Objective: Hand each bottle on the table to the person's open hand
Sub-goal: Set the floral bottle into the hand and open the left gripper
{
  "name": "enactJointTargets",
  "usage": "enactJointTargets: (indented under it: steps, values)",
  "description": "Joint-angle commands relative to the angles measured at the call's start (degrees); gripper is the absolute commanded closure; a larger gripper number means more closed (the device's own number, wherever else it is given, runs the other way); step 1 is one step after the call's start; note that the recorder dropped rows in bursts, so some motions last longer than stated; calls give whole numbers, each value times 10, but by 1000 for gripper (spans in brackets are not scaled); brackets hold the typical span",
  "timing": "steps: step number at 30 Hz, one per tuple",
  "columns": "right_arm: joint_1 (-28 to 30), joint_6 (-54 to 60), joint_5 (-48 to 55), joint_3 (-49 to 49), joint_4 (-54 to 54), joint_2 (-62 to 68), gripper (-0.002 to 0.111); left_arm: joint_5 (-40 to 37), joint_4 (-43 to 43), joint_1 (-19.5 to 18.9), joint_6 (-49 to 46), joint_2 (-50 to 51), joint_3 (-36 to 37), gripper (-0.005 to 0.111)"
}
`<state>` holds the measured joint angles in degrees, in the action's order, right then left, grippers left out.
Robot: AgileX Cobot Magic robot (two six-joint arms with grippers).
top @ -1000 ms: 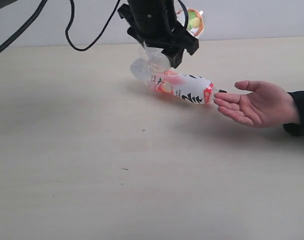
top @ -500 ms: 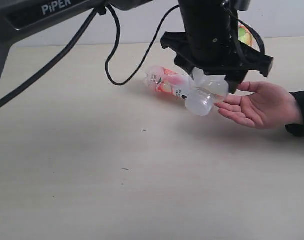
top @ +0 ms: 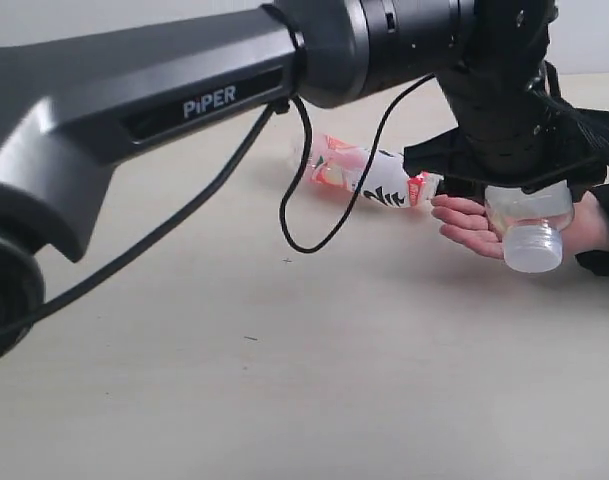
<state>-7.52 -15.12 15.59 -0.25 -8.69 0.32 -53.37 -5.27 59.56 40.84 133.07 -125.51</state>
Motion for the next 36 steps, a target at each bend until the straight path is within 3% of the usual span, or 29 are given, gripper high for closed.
enactJointTargets:
  steps: [1, 11, 14, 22, 25, 29, 36]
  values:
    - [-2, 0, -5, 3, -2, -3, 108, 46, -37, 1, 25, 28, 1, 107]
    - [-2, 0, -5, 3, -2, -3, 108, 84, -89, -11, 29, 65, 1, 105]
    - [-2, 0, -5, 3, -2, -3, 108, 80, -91, -13, 29, 65, 1, 95]
    - [-2, 0, -5, 3, -2, -3, 108, 72, -91, -13, 27, 65, 1, 45]
    - [-2, 0, -5, 3, -2, -3, 108, 72, -91, -13, 16, 65, 1, 32]
    - [-2, 0, -5, 3, -2, -3, 108, 68, -91, -13, -2, 65, 1, 23]
    - [-2, 0, -5, 3, -2, -3, 108, 29, -91, -25, -48, 50, 1, 23]
